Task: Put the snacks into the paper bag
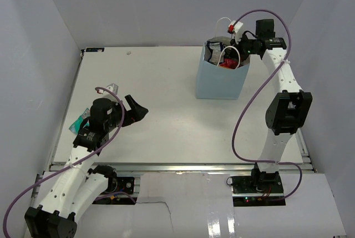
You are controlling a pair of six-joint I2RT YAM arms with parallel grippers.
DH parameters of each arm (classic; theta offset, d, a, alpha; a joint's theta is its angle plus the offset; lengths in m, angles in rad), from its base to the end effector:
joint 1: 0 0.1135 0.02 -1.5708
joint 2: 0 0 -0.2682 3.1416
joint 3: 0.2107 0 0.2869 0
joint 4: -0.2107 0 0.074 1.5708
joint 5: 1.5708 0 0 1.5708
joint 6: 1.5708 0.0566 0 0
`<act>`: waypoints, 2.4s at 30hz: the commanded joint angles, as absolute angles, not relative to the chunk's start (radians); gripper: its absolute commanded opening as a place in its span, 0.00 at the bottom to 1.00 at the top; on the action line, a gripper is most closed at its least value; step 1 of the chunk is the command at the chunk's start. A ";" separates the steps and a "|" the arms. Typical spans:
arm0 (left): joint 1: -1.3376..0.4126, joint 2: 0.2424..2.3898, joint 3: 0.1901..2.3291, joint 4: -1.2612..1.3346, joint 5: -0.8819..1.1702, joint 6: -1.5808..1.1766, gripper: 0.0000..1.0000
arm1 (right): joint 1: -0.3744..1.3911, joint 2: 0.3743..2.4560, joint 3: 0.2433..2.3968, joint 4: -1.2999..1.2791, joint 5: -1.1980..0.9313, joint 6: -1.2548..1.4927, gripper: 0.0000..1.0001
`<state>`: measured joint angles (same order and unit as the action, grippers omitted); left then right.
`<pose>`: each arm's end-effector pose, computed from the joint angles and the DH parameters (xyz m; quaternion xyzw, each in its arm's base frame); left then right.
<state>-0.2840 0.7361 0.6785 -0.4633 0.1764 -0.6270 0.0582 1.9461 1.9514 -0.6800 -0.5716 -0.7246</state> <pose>0.2058 -0.0704 0.2728 -0.1036 0.8569 -0.2881 0.4148 0.4909 0.0593 0.3486 -0.4428 0.7528 0.1042 0.4759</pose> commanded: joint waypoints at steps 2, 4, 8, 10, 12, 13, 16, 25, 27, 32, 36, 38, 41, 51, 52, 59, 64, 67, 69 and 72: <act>-0.281 0.727 0.687 -0.451 0.154 -0.670 0.98 | 0.072 1.976 2.002 -0.805 -0.496 -0.761 0.08; -0.281 0.736 0.699 -0.454 0.135 -0.707 0.98 | 0.071 1.977 2.003 -0.810 -0.492 -0.761 0.08; -0.281 0.753 0.732 -0.463 0.077 -0.765 0.98 | 0.071 1.951 2.006 -0.802 -0.517 -0.723 0.24; -0.279 0.762 0.753 -0.479 0.052 -0.802 0.98 | 0.068 1.930 2.032 -0.788 -0.535 -0.684 0.40; -0.279 0.765 0.765 -0.495 0.019 -0.827 0.98 | 0.061 1.910 2.071 -0.785 -0.548 -0.632 0.46; -0.279 0.765 0.764 -0.497 0.015 -0.851 0.98 | 0.061 1.901 2.078 -0.781 -0.548 -0.620 0.47; -0.279 0.765 0.761 -0.525 -0.049 -0.896 0.98 | 0.052 1.864 2.086 -0.743 -0.523 -0.571 0.52; -0.279 0.785 0.837 -0.669 -0.207 -1.002 0.98 | 0.029 1.784 2.088 -0.614 -0.385 -0.436 0.70; -0.279 0.808 0.867 -0.747 -0.254 -1.043 0.98 | 0.023 1.766 2.091 -0.597 -0.397 -0.423 0.70; -0.279 0.873 0.962 -0.915 -0.406 -1.072 0.98 | 0.017 1.657 2.024 -0.551 -0.653 -0.444 0.73; -0.237 0.966 0.989 -1.025 -0.479 -1.063 0.98 | 0.109 1.493 1.777 -0.529 -0.910 -0.580 0.74; -0.190 1.023 0.988 -1.028 -0.453 -0.997 0.98 | 0.217 1.427 1.694 -0.549 -0.879 -0.627 0.75; -0.076 1.112 0.986 -1.029 -0.466 -0.901 0.98 | 0.310 1.385 1.557 -0.558 -0.856 -0.626 0.77; 0.083 1.465 1.097 -1.026 -0.571 -0.726 0.98 | 0.347 1.368 1.427 -0.488 -0.831 -0.520 0.79; 0.097 1.485 1.112 -1.005 -0.558 -0.701 0.98 | 0.347 1.368 1.421 -0.483 -0.831 -0.514 0.79; 0.143 1.669 1.154 -0.922 -0.480 -0.603 0.97 | 0.347 1.368 1.401 -0.488 -0.835 -0.502 0.79; 0.150 1.700 1.137 -0.875 -0.407 -0.555 0.72 | 0.347 1.359 1.393 -0.503 -0.833 -0.506 0.79; 0.156 1.683 1.106 -0.850 -0.370 -0.540 0.53 | 0.347 1.344 1.391 -0.505 -0.839 -0.511 0.79; 0.161 1.663 1.088 -0.835 -0.319 -0.517 0.38 | 0.347 1.329 1.393 -0.497 -0.862 -0.512 0.79; 0.164 1.626 1.072 -0.798 -0.211 -0.460 0.18 | 0.347 1.316 1.408 -0.489 -0.905 -0.512 0.79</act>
